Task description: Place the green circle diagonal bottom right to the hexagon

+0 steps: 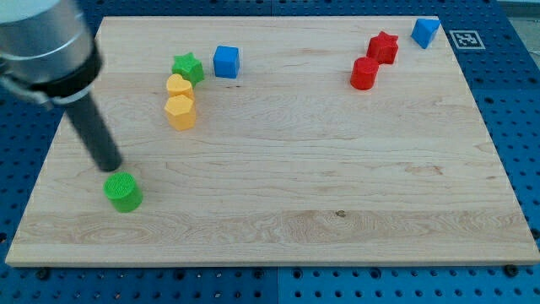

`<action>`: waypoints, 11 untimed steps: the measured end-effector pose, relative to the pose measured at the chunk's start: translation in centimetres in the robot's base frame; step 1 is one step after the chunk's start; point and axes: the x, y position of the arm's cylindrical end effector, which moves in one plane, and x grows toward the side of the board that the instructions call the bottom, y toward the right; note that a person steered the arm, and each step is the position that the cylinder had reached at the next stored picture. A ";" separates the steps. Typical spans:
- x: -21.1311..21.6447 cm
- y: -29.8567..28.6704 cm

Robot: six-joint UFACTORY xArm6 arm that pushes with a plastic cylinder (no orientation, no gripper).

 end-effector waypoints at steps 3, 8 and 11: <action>5.6 7.2; 0.0 12.1; 2.8 14.9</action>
